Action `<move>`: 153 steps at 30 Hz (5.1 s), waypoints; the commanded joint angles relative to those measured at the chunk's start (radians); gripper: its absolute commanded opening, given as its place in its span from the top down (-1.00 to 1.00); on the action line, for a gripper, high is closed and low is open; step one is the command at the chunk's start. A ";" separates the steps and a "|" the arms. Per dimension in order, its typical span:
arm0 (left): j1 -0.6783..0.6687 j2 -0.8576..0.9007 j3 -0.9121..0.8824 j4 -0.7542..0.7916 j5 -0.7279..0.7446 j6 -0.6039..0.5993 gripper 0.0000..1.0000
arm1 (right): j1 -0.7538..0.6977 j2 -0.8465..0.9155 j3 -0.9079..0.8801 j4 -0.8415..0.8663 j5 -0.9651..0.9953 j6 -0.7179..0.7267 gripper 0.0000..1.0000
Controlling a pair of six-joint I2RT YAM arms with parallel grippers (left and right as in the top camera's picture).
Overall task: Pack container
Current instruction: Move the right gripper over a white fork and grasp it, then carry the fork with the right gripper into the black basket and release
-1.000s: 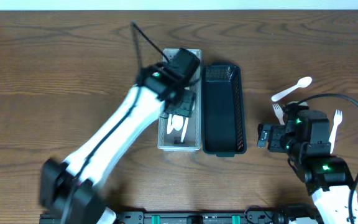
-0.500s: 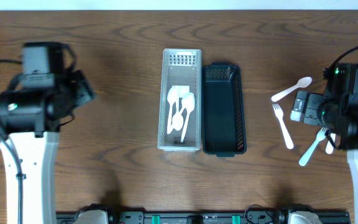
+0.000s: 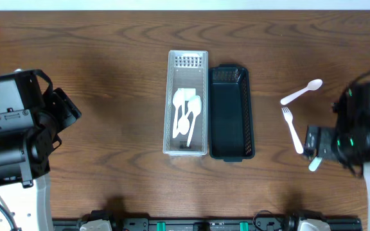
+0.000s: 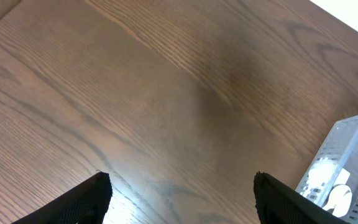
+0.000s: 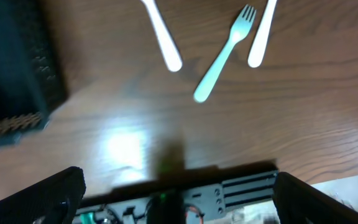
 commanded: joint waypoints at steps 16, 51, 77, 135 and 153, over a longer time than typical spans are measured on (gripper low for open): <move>0.005 -0.015 -0.011 -0.008 0.041 0.020 -0.52 | -0.008 0.178 -0.153 0.346 -0.112 -0.042 -0.98; 0.005 -0.014 -0.011 -0.008 0.040 0.035 -0.62 | -0.001 0.681 -0.477 1.140 -0.073 -0.330 -0.94; 0.005 -0.013 -0.011 -0.013 0.040 0.035 -0.63 | 0.019 0.681 -0.478 1.114 -0.073 -0.273 -0.23; 0.005 -0.013 -0.011 -0.046 0.040 0.034 -0.69 | 0.468 0.354 -0.027 0.805 -0.043 0.280 0.97; 0.005 -0.013 -0.011 -0.050 0.040 0.034 -0.69 | 0.587 0.747 -0.027 0.844 0.044 0.377 0.49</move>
